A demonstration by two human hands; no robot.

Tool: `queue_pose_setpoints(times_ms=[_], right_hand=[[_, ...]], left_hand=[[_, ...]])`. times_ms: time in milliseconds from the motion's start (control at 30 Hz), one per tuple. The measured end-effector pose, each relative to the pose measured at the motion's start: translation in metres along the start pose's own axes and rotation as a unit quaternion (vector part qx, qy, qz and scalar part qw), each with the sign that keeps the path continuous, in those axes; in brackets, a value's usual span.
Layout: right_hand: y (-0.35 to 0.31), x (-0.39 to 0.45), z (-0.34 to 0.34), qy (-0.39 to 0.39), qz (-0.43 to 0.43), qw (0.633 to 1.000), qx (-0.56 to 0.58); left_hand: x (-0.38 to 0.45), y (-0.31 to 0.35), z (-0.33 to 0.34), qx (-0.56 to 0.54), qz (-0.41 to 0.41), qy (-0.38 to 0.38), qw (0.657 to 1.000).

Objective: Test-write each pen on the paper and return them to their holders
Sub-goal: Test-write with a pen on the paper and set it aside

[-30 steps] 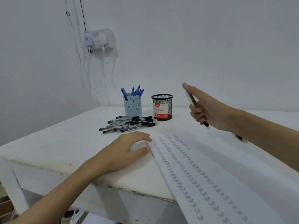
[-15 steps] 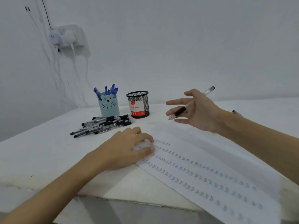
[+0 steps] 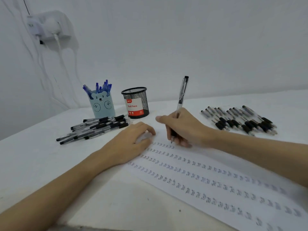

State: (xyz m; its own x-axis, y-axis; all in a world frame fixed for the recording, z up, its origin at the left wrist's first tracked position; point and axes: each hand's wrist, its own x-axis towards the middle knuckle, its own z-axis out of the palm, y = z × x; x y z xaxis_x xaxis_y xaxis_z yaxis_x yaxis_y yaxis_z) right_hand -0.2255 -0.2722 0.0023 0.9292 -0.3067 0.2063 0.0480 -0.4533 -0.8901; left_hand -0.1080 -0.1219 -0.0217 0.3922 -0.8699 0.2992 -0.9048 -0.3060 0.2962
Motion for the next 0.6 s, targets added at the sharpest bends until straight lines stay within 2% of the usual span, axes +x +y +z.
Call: queue_pose_setpoints(times_ms=[200,467,600], right_hand=[[0.018,0.005,0.004,0.061,-0.065,0.994,-0.056],[0.02,0.006,0.005,0.03,-0.078,0.995,-0.059],[0.019,0.006,0.006,0.05,-0.086,0.993,-0.066]], left_hand=[[0.0,-0.005,0.003,-0.041,-0.009,0.023,0.999],[-0.001,-0.005,0.003,-0.054,0.006,0.032,0.998],[0.0,-0.005,0.004,-0.058,0.009,0.031,0.998]])
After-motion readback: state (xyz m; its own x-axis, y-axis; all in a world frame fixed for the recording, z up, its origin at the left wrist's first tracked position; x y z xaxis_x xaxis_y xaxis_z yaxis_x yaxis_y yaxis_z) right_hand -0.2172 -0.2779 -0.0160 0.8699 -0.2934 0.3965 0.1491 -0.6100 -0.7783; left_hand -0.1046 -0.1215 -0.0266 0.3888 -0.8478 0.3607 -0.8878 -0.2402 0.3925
